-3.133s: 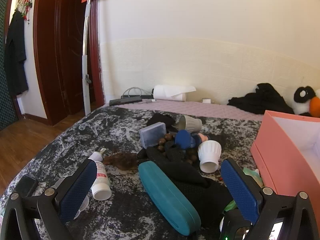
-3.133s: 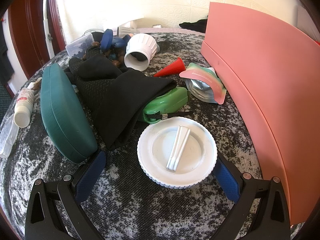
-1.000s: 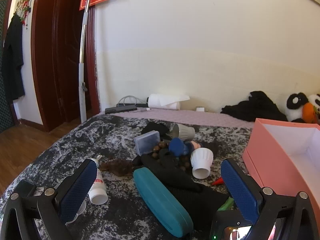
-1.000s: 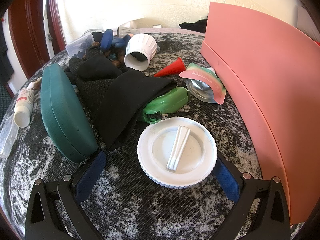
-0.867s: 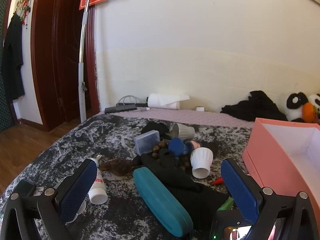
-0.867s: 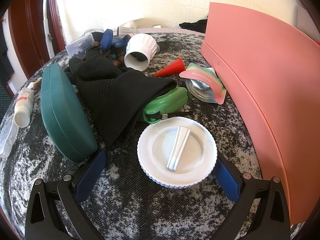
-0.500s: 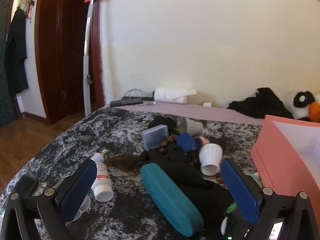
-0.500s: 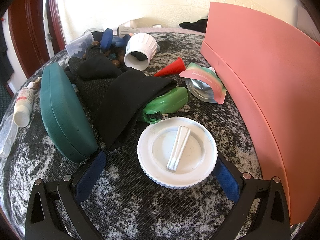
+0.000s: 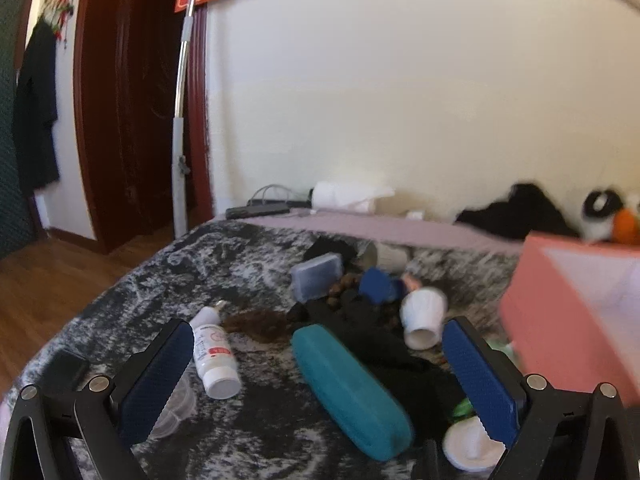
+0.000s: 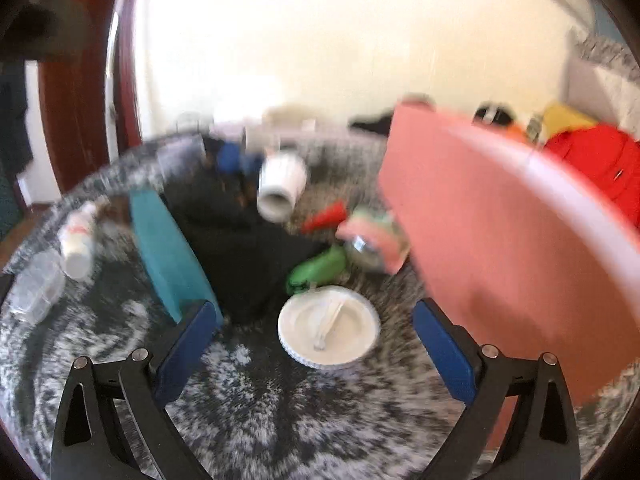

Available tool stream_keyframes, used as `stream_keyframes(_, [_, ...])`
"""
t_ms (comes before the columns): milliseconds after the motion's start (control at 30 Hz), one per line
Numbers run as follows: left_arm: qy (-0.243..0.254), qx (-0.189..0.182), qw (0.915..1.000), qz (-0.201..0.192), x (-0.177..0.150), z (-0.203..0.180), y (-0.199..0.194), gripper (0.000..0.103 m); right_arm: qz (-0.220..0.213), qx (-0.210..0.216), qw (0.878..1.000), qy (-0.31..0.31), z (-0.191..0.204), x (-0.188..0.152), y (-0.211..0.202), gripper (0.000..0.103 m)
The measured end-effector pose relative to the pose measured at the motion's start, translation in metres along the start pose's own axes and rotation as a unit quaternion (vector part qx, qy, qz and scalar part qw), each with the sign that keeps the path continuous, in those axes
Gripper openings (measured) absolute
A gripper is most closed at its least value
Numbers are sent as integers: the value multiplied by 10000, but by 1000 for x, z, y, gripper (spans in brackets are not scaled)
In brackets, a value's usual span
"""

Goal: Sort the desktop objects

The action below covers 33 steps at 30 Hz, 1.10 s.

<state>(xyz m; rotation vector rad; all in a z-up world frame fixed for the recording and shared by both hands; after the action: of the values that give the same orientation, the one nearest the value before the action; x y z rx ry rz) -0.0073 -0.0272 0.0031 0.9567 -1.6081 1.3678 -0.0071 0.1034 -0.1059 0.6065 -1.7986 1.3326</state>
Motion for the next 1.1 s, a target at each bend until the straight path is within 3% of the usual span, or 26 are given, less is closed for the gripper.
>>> stream_keyframes(233, [15,-82,10000,4,1,6,-7,103,-1042,-338,9917,670,-41,13,-74,103])
stream_keyframes(500, [227,-727,9967,274,-10,-27,1,103,-2033,-1034,9618,1515,-104,22,-141,103])
stream_keyframes(700, [479,-1414,9882,356,-16,-58,-8,103,-2130,-1418,9428,2135,-154,23,-151,103])
stream_keyframes(900, [807,-1873,9779,463,-25,-81,-16,103,-2139,-1583,9257,2688,-190,20,-148,103])
stream_keyframes(1100, [848,-2182,9713,432,-22,-93,-18,103,-1956,-1337,9251,2967,-195,20,-131,103])
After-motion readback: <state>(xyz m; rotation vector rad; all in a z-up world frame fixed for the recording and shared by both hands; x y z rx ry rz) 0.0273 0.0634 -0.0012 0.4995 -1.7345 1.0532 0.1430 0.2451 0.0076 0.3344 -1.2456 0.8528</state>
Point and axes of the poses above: each gripper's, at about its wrist camera, not at the fingertips, and y roughly the way its jaws point, z to its left, x to its top, the point moved 4 cm from there along y, roughly the way its jaws point, and after that the axes turned 6 degrees about -x, right-handed, at the moved point
